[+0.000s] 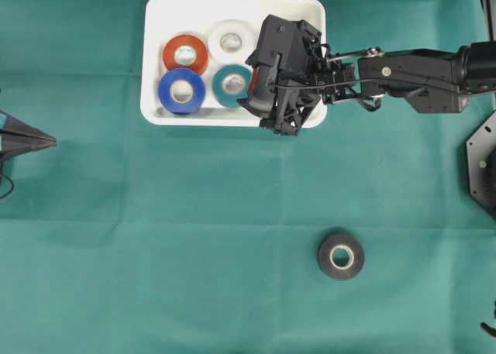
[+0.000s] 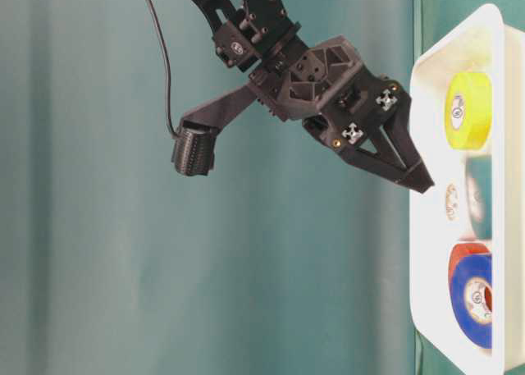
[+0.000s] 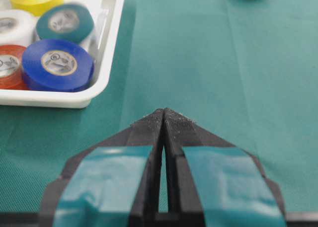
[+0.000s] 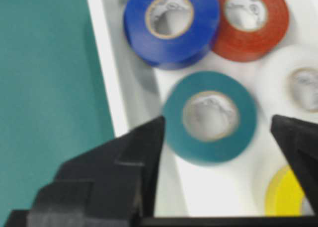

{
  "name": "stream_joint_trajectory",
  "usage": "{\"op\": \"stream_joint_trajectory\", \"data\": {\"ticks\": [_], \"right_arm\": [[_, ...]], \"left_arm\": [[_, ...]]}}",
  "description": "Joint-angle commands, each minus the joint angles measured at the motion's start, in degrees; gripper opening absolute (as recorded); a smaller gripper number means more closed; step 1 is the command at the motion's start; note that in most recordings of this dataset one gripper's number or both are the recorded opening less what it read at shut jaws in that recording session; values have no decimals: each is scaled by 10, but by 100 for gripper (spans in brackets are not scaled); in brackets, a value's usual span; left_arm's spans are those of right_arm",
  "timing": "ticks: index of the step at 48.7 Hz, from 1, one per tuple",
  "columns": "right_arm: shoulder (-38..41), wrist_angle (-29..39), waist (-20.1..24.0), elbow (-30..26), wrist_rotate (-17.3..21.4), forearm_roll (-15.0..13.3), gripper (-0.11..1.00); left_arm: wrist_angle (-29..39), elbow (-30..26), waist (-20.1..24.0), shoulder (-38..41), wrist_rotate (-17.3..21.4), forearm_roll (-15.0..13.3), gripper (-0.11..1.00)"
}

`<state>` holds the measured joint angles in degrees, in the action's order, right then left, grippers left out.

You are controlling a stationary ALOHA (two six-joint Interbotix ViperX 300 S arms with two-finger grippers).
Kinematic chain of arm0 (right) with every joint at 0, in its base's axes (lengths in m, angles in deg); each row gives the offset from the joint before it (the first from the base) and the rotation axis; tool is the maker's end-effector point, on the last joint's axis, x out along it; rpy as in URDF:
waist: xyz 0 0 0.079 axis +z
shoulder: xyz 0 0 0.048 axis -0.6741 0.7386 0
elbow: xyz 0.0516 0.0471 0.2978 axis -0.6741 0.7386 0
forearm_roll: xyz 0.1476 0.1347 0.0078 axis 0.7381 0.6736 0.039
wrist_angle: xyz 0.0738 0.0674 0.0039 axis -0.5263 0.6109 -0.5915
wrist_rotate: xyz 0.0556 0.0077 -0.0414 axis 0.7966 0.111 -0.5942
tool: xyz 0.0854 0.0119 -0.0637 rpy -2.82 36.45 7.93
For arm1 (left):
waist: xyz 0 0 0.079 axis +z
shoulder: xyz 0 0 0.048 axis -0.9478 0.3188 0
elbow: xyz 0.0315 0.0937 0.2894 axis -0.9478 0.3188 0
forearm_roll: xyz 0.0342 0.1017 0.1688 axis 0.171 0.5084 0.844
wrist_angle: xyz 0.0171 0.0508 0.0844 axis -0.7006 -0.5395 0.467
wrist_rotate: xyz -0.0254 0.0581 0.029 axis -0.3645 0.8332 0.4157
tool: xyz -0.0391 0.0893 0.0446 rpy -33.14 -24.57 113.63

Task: Put the tape into the white case with the right arm.
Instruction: 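Carry the teal roll into the tray beside the blue roll, release, then withdraw the right gripper to the right side of the table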

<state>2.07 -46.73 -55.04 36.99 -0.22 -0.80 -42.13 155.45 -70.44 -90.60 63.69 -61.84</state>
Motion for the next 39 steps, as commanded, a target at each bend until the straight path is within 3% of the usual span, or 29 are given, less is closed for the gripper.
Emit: {"op": "stream_joint_trajectory", "data": {"ticks": [1,14,39], "right_arm": [[-8,-2,-2,-11,-1,-1,74],[-25,5,-1,11,-1,-4,71],[-215,11,-1,208,-1,-17,70]], "left_arm": [[-3,-7,1,5,1,0,0],[-3,-7,1,6,1,0,0],[-3,-7,1,5,1,0,0]]}}
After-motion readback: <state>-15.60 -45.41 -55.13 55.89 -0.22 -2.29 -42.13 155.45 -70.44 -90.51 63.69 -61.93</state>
